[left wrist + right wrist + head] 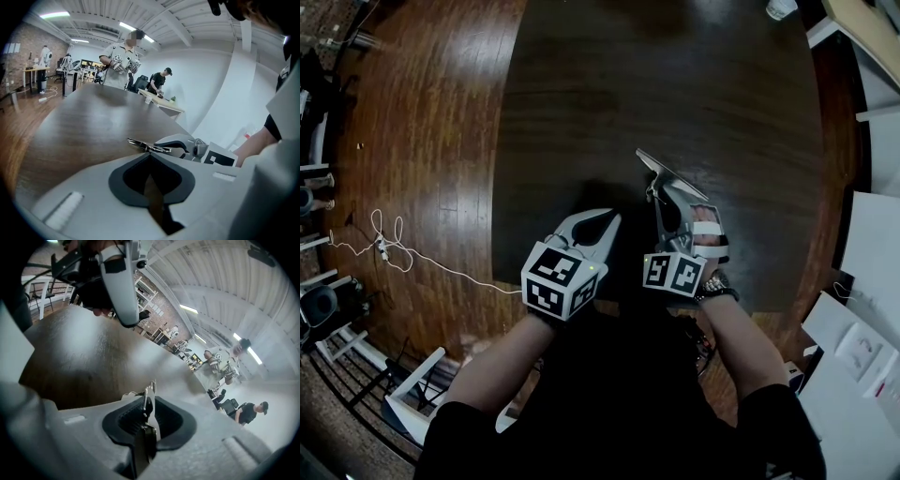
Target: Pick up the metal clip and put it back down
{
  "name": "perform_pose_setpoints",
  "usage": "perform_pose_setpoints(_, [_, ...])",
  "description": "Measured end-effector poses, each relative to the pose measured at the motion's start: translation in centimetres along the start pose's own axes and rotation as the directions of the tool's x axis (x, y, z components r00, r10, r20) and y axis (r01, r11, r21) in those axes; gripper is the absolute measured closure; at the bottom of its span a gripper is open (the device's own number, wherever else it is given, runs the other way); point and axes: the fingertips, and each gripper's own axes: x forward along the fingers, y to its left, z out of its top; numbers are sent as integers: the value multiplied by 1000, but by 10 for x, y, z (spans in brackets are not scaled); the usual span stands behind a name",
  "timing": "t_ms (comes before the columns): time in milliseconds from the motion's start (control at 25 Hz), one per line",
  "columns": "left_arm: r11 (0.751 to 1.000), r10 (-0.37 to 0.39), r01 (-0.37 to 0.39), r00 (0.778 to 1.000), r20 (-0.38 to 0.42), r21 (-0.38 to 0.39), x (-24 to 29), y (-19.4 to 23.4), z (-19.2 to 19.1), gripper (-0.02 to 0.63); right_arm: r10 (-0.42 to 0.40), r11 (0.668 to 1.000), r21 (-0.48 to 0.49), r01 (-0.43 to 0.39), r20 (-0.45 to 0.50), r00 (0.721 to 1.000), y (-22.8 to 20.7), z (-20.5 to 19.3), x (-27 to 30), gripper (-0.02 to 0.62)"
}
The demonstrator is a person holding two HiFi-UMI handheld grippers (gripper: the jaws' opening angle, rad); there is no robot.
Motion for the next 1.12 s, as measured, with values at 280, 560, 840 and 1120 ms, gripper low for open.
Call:
perform_pose_setpoints(280, [1000, -1, 1, 1000, 9, 1, -12, 1, -1, 589, -7, 1000, 6, 7, -21, 1000, 0, 1, -4, 502])
perform_pose_setpoints(560, [1000, -4, 4, 1000, 28, 12, -29, 1, -5, 589, -19, 1000, 20, 20, -53, 998, 5, -2, -14, 479])
perform_pose_setpoints(840, [1000, 2, -3, 999, 37, 25, -53, 1, -16, 589, -40, 998, 47, 44, -75, 996, 13, -5, -22, 471])
perform_pose_setpoints(1120, [999, 12, -14, 999, 47, 35, -71, 2, -21, 589, -55, 998, -23, 53, -97, 994, 23, -7, -24, 456])
